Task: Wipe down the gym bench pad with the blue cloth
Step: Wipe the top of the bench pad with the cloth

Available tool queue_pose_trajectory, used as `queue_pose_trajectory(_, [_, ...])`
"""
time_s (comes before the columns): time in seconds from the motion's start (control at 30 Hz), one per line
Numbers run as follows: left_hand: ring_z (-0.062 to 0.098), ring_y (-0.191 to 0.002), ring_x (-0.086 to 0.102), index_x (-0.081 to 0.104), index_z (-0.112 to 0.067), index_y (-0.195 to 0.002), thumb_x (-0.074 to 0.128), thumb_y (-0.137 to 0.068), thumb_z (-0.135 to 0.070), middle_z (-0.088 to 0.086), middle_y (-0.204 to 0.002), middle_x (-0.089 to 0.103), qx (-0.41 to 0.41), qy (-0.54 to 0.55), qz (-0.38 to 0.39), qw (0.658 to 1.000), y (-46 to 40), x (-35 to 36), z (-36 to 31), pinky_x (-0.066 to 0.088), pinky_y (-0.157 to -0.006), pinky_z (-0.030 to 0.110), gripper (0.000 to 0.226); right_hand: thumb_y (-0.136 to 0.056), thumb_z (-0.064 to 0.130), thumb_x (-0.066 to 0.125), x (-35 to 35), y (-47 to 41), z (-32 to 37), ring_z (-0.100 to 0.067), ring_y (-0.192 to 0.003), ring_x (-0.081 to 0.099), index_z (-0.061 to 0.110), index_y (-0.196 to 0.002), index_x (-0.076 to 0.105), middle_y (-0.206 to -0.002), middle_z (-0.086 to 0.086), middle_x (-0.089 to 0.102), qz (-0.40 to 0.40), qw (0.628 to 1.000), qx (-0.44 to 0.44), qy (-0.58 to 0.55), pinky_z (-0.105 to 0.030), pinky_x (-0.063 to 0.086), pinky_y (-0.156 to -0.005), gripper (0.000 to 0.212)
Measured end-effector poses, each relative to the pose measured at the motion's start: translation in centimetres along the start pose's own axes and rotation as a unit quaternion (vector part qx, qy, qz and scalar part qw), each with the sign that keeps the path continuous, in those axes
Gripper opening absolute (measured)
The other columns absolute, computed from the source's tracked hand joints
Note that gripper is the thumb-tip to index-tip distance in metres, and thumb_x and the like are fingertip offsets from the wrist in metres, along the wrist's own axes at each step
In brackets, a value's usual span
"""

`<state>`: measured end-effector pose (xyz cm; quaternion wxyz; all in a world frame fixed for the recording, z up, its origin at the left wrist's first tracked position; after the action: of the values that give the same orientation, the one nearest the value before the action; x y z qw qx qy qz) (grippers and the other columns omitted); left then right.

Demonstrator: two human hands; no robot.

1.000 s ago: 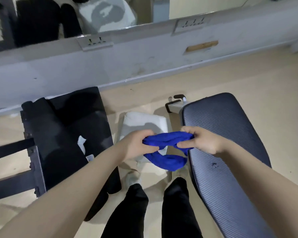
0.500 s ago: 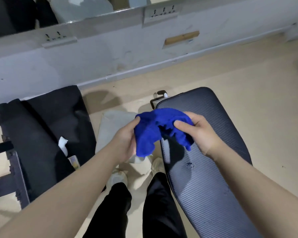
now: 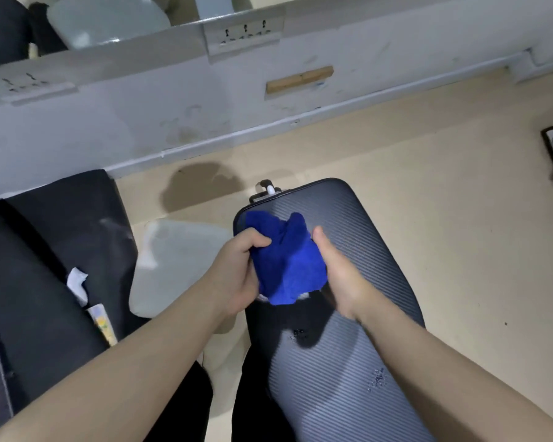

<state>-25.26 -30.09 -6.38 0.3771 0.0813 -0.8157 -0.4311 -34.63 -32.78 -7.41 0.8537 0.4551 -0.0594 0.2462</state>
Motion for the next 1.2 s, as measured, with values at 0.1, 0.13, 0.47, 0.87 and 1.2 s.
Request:
queue_pose_trajectory(0.1, [0.016, -0.079, 0.062, 0.061, -0.011, -0.086, 0.051, -0.074, -0.016, 0.000, -0.083, 0.063, 0.100, -0.205, -0.054, 0.972, -2.0, 0.8, -1.5, 0.048, -0.073, 0.027, 0.016, -0.071, 0.066, 0.053, 0.7, -0.8, -1.7, -0.017, -0.112, 0.061, 0.021, -0.114, 0.066, -0.116, -0.003, 0.068, 0.046, 0.975, 0.042, -0.212, -0.036, 0.044, -0.103, 0.064])
queue_pose_trajectory(0.13, [0.016, -0.089, 0.059, 0.063, -0.013, -0.090, 0.056, -0.074, -0.020, -0.001, -0.094, 0.061, 0.171, -0.342, -0.103, 0.918, -2.4, 0.5, -2.6, 0.046, -0.080, 0.029, 0.018, -0.068, 0.061, 0.065, 0.8, -1.0, -1.8, -0.022, -0.114, 0.060, 0.018, -0.116, 0.066, -0.120, -0.007, 0.066, 0.063, 0.963, 0.037, -0.261, -0.041, 0.043, -0.104, 0.065])
queue_pose_trajectory(0.47, [0.036, -0.146, -0.002, -0.009, -0.027, -0.149, 0.059, -0.085, -0.045, 0.013, -0.158, -0.011, -0.018, -0.629, -0.309, 0.713, -9.5, -5.7, -3.1, 0.013, -0.115, 0.052, 0.096, -0.082, -0.005, 0.048, -13.1, -3.6, 4.4, -0.029, -0.110, 0.054, 0.012, -0.128, 0.049, -0.121, -0.009, 0.057, -0.449, 0.825, -0.189, 0.287, -0.035, 0.043, -0.095, 0.049])
queue_pose_trajectory(0.87, [0.046, -0.140, 0.010, -0.028, -0.049, -0.137, 0.076, -0.072, -0.039, 0.009, -0.150, -0.038, -0.047, -0.591, -0.243, 0.768, -12.6, -9.7, 1.1, 0.020, -0.114, 0.044, 0.123, -0.070, 0.033, 0.074, -9.7, -10.3, 1.8, -0.039, -0.081, 0.057, 0.021, -0.127, 0.057, -0.112, -0.022, 0.054, -0.269, 0.665, -0.197, 0.668, -0.036, 0.056, -0.055, 0.060])
queue_pose_trajectory(1.2, [0.047, -0.140, 0.002, -0.034, -0.047, -0.134, 0.075, -0.074, -0.039, 0.012, -0.146, -0.043, -0.072, -0.609, -0.245, 0.751, -12.8, -9.8, 1.2, 0.013, -0.116, 0.048, 0.125, -0.077, 0.020, 0.064, -12.6, -11.7, 4.4, -0.038, -0.086, 0.056, 0.023, -0.135, 0.047, -0.121, -0.022, 0.048, -0.328, 0.653, -0.126, 0.671, -0.039, 0.049, -0.064, 0.061])
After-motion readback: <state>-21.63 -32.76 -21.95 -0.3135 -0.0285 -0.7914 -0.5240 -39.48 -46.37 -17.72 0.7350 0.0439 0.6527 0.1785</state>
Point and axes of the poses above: each hand's wrist, its own y-axis away from the middle knuckle, its own x-axis out of the palm, z = x × y, the point moved 8 cm from there along -y, towards the middle knuckle
